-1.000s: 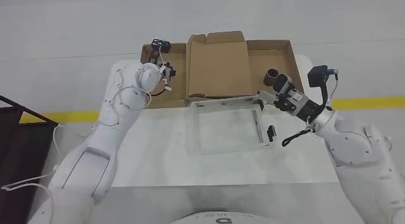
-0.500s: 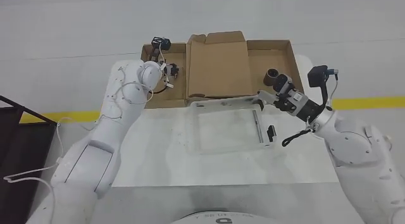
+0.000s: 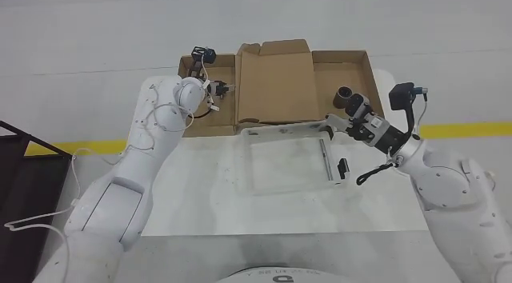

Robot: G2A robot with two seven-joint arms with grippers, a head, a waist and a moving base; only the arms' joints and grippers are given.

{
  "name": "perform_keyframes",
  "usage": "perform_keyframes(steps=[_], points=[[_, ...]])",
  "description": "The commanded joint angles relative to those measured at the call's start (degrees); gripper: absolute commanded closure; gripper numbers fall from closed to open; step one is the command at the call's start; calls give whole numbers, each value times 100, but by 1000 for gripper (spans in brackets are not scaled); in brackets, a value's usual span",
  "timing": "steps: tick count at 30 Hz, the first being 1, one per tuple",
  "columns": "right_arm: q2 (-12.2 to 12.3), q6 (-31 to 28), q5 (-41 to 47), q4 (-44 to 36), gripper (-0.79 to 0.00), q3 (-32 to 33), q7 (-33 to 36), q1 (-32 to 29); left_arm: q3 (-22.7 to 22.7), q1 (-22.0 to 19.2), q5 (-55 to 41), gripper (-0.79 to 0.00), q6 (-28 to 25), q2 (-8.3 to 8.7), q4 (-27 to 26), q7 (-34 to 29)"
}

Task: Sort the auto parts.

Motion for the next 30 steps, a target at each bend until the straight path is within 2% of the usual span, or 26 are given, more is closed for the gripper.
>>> perform_keyframes(steps=[1, 7, 13, 18, 28, 30], points=[[0, 0, 0, 0, -785, 0, -1, 0, 0, 0, 0, -785, 0, 0, 0, 0], [1, -28, -5, -58, -785, -33, 50, 0, 0, 0, 0, -785, 0, 0, 0, 0], [54, -188, 174, -895, -785, -196, 1018, -386, 0, 0, 0, -785, 0, 0, 0, 0], [102, 345, -473, -1411, -785, -349, 1840, -613, 0, 0, 0, -785, 0, 0, 0, 0], [107, 391, -388, -1475, -785, -388, 1857, -635, 0, 0, 0, -785, 0, 0, 0, 0], [105, 775, -573, -1392, -785, -531, 2013, -473, 0, 0, 0, -785, 0, 0, 0, 0]])
